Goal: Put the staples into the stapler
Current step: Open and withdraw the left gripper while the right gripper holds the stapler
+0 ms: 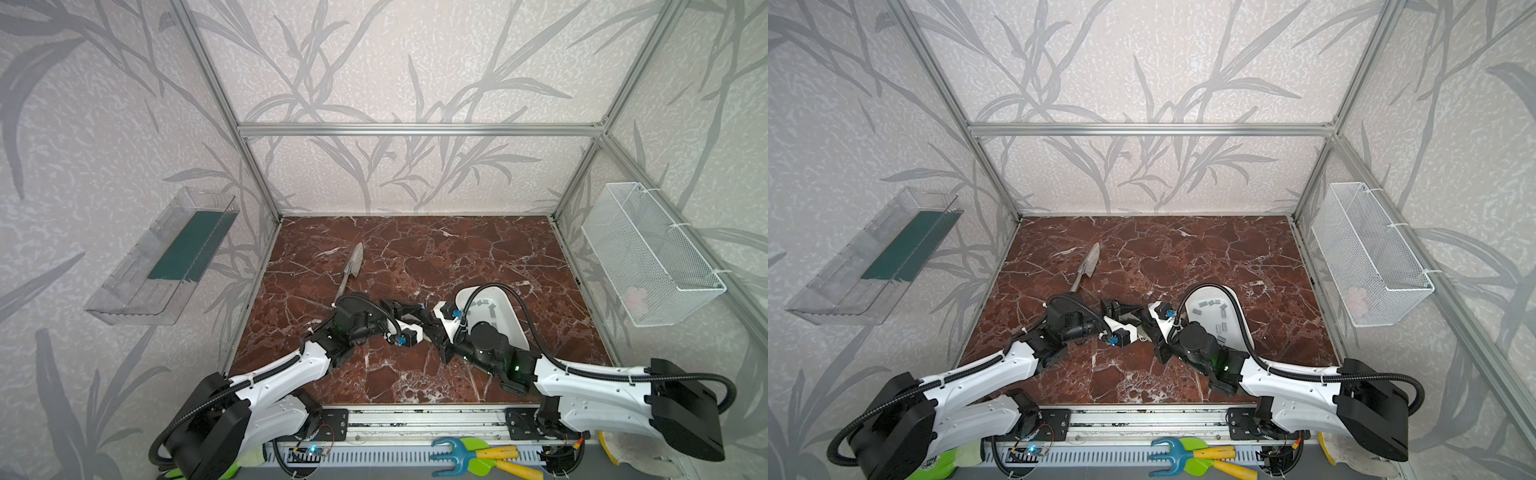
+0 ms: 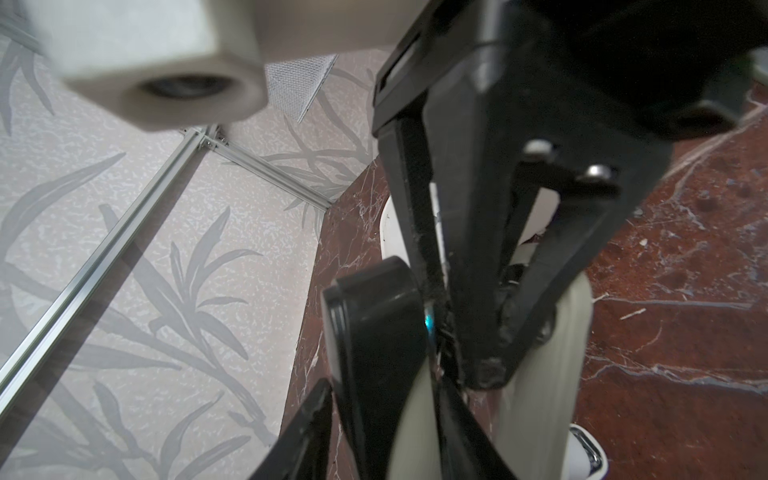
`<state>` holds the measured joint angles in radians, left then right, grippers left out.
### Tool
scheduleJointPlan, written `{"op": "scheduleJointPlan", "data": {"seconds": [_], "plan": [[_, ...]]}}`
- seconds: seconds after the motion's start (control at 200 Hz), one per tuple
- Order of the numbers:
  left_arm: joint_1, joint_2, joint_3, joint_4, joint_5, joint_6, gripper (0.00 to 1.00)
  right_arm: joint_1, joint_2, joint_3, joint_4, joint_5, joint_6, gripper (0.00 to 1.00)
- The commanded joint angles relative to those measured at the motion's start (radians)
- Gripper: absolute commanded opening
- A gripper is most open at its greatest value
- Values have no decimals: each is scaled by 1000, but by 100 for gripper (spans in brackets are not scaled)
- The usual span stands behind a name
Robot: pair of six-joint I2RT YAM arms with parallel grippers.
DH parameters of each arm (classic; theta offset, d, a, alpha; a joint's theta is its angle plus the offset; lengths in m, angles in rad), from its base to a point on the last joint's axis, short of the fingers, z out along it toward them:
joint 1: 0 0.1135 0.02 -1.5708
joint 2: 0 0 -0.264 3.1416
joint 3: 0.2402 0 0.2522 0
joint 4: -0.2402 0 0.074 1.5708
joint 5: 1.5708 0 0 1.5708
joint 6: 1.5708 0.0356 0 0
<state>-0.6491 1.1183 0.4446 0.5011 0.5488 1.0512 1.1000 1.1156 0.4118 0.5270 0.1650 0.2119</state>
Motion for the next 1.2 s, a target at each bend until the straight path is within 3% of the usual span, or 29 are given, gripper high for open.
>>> {"op": "scheduleJointPlan", "data": {"seconds": [0.0, 0.25, 0.65, 1.195], "plan": [[11, 3, 13, 194, -167, -111, 43, 52, -22, 22, 110, -71, -6, 0], [46, 21, 60, 173, -274, -201, 43, 60, -11, 6, 115, -27, -1, 0], [277, 20, 98, 108, -129, -284, 43, 60, -46, -36, 90, 62, 6, 0], [490, 74, 131, 127, -103, -411, 44, 60, -66, -68, 89, 78, 23, 0]]}}
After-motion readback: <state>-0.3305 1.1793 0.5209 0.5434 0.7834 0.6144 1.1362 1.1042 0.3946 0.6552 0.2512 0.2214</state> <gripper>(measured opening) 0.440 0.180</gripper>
